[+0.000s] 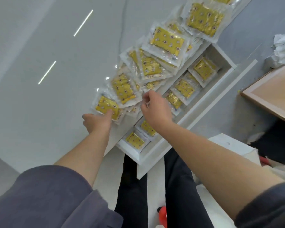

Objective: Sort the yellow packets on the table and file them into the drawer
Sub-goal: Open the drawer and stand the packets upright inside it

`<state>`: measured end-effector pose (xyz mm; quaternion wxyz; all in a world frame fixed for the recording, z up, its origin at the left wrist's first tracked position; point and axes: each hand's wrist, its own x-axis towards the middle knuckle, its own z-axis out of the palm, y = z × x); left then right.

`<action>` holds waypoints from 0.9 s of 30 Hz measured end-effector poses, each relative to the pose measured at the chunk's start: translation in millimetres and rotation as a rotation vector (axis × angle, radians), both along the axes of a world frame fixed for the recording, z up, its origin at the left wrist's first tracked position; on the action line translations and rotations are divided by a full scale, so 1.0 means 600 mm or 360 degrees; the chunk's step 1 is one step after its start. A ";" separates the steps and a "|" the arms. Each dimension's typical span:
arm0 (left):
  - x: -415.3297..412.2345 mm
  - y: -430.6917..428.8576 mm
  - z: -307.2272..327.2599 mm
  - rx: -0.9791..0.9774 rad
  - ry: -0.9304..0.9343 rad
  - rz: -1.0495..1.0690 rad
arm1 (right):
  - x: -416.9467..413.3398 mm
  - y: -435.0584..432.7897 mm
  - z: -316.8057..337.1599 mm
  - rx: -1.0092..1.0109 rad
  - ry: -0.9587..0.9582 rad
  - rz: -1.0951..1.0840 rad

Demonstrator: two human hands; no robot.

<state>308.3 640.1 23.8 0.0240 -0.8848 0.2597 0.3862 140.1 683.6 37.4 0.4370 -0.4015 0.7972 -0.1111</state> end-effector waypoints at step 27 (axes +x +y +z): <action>0.089 -0.064 -0.040 -0.0120 0.1106 0.0446 | 0.108 -0.067 -0.030 0.0446 -0.0295 0.0172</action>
